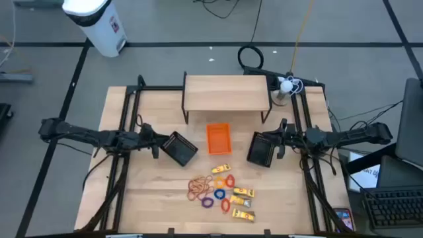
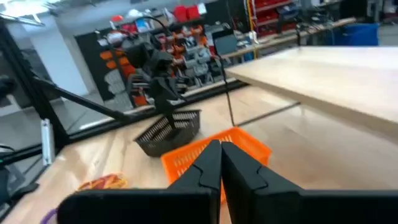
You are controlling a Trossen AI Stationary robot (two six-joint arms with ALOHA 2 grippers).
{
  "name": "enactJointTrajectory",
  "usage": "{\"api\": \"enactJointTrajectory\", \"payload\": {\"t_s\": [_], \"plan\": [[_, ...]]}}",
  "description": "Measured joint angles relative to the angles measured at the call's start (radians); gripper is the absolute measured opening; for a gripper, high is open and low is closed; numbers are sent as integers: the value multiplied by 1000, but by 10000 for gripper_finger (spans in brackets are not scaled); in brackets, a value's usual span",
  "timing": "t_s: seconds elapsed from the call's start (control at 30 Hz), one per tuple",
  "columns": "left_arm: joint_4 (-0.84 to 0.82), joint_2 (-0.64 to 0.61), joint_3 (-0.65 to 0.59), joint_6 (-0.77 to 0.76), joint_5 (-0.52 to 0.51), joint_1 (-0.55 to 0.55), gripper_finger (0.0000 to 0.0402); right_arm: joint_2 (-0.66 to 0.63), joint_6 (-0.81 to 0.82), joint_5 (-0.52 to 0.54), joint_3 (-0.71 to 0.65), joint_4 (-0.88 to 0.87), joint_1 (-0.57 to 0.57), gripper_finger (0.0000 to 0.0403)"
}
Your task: Pick & Place Office Desk Supplies
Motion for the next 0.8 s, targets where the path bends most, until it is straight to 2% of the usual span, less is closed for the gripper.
{"api": "enactJointTrajectory", "payload": {"t_s": [0.27, 0.53, 0.63, 0.8], "plan": [[-2, 87, 0, 27, 29, 0, 21, 0, 28, 8, 0, -92, -2, 0], [-1, 102, 0, -6, 108, 0, 21, -1, 23, 10, 0, -90, -2, 0], [25, 103, -3, 2, 165, 0, 21, 0, 7, 10, 0, -57, -2, 0], [63, 102, 4, 4, 171, -8, 21, 0, -17, 7, 0, 46, -2, 0]]}}
